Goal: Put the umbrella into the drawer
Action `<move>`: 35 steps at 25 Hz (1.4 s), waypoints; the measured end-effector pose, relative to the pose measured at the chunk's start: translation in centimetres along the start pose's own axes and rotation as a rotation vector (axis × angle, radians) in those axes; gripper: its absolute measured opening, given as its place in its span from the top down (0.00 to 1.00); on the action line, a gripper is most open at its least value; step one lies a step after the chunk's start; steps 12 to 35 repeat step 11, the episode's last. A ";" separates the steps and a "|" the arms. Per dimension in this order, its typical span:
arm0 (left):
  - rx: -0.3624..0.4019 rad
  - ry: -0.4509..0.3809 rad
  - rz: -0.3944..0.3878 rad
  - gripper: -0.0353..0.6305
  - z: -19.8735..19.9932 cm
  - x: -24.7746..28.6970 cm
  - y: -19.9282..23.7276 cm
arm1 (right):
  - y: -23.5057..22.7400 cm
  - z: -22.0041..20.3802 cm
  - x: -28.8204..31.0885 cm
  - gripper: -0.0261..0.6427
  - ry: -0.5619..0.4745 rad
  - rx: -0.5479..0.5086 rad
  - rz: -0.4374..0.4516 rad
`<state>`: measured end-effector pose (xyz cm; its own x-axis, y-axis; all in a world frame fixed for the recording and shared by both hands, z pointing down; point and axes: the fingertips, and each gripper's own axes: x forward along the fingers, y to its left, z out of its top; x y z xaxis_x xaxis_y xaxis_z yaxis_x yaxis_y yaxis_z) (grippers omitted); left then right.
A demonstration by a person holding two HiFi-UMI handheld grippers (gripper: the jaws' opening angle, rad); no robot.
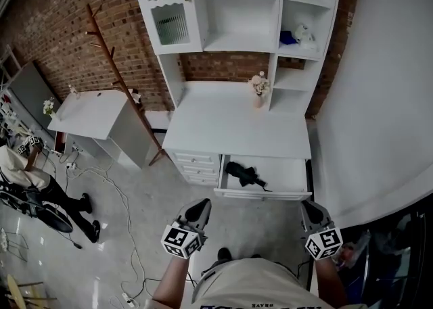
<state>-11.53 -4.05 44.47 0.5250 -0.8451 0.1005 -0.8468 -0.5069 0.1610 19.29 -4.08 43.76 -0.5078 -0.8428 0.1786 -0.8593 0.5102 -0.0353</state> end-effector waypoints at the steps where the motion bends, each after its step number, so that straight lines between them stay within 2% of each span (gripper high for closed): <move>1: -0.002 -0.004 0.002 0.91 0.0 0.0 0.0 | -0.1 0.0 0.0 0.91 -0.001 -0.002 0.000; 35: -0.011 -0.017 0.008 0.91 0.6 0.2 -0.1 | -1.4 0.7 -0.3 0.91 -0.008 -0.003 -0.013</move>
